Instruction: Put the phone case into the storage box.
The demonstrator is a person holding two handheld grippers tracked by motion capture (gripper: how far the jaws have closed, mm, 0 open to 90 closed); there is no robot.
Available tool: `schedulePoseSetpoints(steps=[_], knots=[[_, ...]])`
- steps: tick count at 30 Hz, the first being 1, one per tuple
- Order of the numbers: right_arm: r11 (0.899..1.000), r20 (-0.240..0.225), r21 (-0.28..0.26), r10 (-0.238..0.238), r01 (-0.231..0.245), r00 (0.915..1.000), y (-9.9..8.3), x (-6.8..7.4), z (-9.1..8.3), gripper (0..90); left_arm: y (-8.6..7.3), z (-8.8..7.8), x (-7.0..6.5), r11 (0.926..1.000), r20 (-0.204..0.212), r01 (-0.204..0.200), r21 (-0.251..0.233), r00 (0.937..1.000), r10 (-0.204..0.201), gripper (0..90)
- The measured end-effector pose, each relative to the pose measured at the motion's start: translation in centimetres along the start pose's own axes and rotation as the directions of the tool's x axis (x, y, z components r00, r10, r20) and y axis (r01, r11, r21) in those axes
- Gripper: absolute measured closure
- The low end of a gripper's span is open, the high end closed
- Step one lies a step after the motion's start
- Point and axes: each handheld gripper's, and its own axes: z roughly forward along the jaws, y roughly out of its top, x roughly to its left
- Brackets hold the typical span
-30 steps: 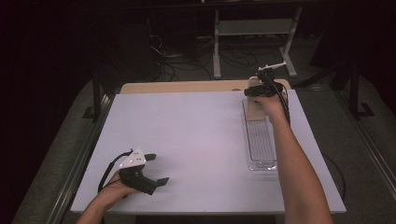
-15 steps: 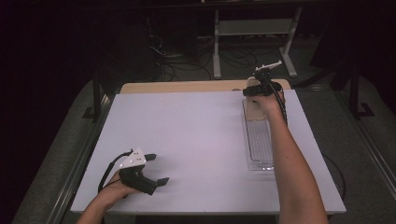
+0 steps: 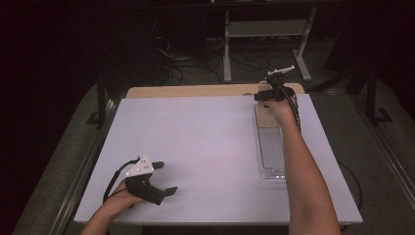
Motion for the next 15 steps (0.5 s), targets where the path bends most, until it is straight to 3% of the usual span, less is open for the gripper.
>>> schedulePoseSetpoints(steps=[15], knots=[[1.000, -0.011, 0.025, -0.001, 0.001, 0.9999, -0.25, -0.10, 0.50, 8.3, -0.03, 0.00, 0.02, 1.0000, 0.001, -0.001, 0.003, 1.0000, 0.001, 0.0]])
